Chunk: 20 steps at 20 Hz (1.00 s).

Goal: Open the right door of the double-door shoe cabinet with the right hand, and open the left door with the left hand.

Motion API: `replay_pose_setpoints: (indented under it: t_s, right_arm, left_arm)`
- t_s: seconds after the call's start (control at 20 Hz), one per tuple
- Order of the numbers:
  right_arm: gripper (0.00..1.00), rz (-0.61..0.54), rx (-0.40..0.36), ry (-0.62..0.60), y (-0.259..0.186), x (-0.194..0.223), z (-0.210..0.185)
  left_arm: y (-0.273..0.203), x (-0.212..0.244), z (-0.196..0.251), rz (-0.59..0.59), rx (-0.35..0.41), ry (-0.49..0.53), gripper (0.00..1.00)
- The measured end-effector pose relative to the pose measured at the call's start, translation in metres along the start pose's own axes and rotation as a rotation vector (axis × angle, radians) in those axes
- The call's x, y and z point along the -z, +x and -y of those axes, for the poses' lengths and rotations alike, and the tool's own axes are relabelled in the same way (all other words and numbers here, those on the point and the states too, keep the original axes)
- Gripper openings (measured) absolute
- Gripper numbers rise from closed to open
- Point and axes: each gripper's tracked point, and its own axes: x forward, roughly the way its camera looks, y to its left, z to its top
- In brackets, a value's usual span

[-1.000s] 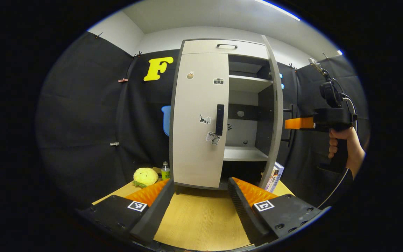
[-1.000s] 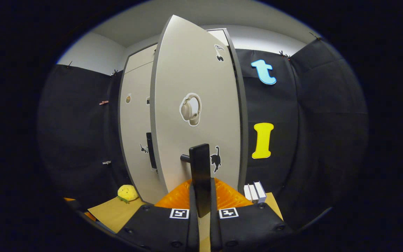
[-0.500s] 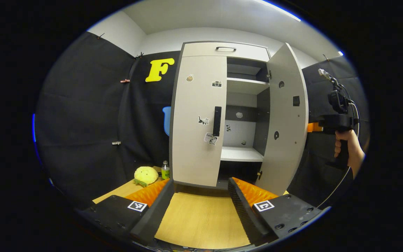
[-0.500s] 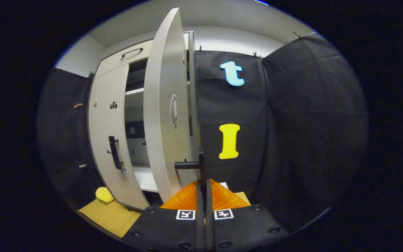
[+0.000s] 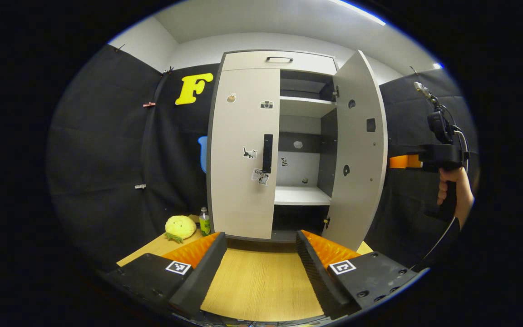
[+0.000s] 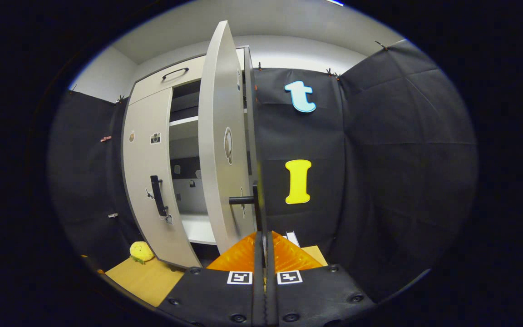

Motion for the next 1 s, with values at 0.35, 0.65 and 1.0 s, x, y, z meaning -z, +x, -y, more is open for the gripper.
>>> replay_pose_setpoints:
  t_s: [0.35,0.65,1.0]
  right_arm:
    - [0.05,0.023,-0.01,0.002,-0.042,0.004,-0.026]
    - [0.05,0.014,-0.009,0.002,-0.045,0.027,-0.094]
    - [0.34,0.0,0.106,0.014,-0.014,0.055,-0.124]
  left_arm:
    - [0.047,-0.01,-0.033,0.006,0.033,-0.003,0.95]
    - [0.093,-0.011,-0.064,0.001,0.085,-0.004,0.95]
    - [0.123,-0.028,-0.102,0.034,0.184,-0.028,0.95]
